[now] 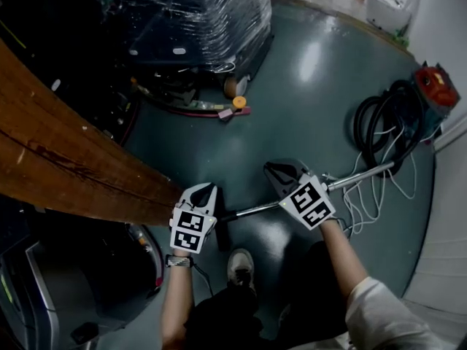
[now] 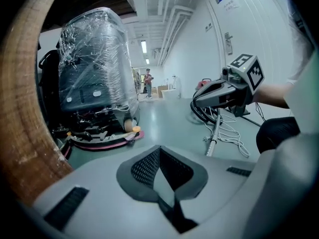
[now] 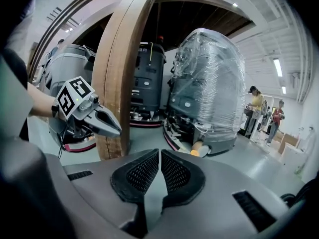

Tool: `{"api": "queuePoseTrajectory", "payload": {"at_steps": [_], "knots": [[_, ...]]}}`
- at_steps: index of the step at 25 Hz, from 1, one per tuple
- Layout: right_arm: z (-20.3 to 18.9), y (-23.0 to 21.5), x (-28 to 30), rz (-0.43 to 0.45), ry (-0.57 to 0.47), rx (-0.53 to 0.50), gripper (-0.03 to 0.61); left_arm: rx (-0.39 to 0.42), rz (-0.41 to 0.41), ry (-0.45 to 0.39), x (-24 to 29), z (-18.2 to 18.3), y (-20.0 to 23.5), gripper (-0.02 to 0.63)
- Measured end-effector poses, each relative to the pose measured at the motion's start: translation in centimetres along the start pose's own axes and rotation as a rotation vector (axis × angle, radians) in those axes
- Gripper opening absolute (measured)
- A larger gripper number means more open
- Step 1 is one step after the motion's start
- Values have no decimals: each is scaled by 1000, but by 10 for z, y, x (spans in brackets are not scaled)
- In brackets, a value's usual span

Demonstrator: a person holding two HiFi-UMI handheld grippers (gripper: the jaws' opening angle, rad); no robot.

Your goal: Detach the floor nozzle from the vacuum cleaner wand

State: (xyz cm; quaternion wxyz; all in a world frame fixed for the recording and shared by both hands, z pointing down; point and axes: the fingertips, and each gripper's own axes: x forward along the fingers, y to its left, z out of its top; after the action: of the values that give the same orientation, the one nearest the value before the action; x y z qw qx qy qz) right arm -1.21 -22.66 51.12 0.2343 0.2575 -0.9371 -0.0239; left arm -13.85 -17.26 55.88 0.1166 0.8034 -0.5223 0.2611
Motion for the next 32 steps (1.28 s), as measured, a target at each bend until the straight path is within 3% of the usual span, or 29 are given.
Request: {"api": "queuePoseTrajectory", "payload": {"at_steps": [5,10,19,24,32], "knots": [[-5,3,17,28,-28,-4,32,76,-17,16,21,-12,-7,0],[-31,10,34,52,28,-10,33,136,-72,31,38,-35,-27,0],[-61,19,46,120,60,55,32,68,-128,34,53,-75,-35,0],[-81,28,51,153,104,31,33,108,-132,82,48,-89,-33,0],[-104,42,62,221,132,-8,34,104,-133,96,55,-99,-32,0]]}}
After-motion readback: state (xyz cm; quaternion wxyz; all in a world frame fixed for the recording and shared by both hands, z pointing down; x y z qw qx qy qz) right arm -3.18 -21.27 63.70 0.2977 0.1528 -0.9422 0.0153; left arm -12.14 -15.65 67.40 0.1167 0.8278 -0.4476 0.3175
